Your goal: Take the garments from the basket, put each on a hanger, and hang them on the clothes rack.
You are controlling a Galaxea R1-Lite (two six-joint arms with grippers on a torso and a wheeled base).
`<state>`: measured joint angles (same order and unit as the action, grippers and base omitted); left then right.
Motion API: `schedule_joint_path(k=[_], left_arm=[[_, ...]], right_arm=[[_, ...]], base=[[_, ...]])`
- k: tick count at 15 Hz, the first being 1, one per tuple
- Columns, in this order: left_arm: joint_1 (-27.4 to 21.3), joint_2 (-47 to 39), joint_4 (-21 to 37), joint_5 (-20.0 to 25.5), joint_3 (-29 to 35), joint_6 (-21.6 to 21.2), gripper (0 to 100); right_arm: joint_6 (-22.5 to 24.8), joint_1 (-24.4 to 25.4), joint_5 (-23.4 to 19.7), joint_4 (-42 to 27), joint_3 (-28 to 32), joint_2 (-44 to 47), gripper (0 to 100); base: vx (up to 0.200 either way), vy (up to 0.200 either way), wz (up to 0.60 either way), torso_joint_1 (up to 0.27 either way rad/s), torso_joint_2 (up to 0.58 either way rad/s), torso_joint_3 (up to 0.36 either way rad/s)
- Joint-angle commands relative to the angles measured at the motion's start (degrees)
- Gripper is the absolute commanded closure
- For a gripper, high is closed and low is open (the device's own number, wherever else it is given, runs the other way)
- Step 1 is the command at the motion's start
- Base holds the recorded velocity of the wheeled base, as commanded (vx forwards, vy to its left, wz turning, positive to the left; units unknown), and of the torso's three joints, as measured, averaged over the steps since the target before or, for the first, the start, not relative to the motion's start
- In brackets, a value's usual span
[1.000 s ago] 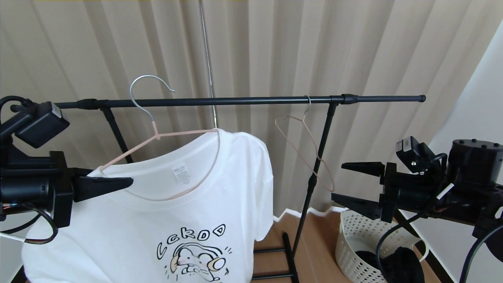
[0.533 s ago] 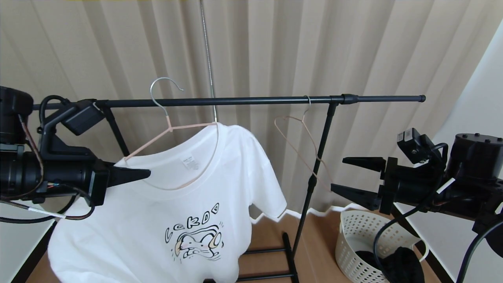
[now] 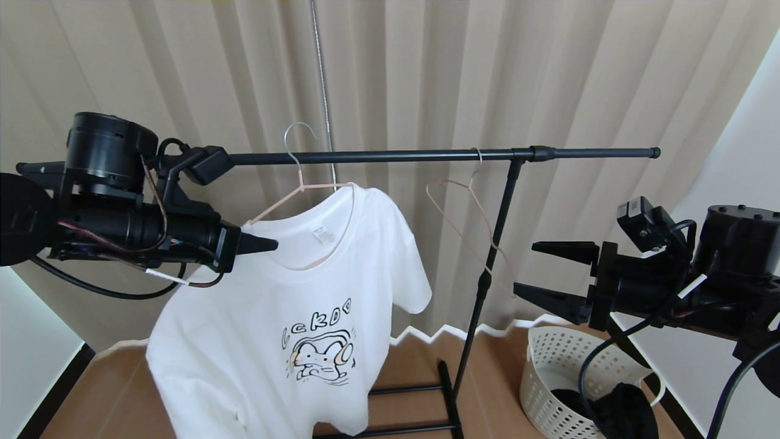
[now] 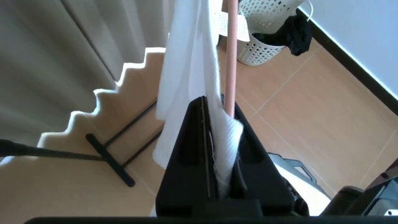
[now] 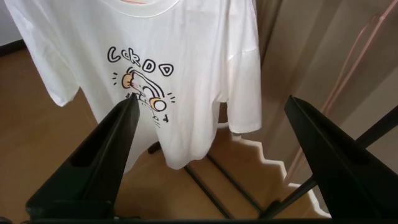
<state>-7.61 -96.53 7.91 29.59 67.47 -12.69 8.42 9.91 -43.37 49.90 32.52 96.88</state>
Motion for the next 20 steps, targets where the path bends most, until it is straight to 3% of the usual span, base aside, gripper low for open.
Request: schedule_joint_path(k=[1, 5, 11, 20], left_arm=[[-0.92, -7.19, -0.27, -0.06, 5.47, 3.11, 100], [-2.68, -12.11, -0.27, -3.31, 10.13, 4.34, 100], [-3.82, -18.61, -0.27, -3.75, 19.36, 9.09, 100], [-4.87, -24.68, -0.27, -4.27, 24.55, 9.09, 100]], right_arm=[[0.01, 0.02, 0.04, 0.03, 0.0, 0.15, 0], [0.01, -0.07, 0.04, 0.03, 0.0, 0.06, 0], [0.01, -0.16, 0.04, 0.03, 0.0, 0.15, 0], [0.1, -0.16, 0.04, 0.03, -0.27, 0.24, 0]], base=[[0.0, 0.0, 0.0, 0.0, 0.0, 0.0], [0.0, 0.0, 0.0, 0.0, 0.0, 0.0], [0.0, 0.0, 0.0, 0.0, 0.0, 0.0], [0.0, 0.0, 0.0, 0.0, 0.0, 0.0]])
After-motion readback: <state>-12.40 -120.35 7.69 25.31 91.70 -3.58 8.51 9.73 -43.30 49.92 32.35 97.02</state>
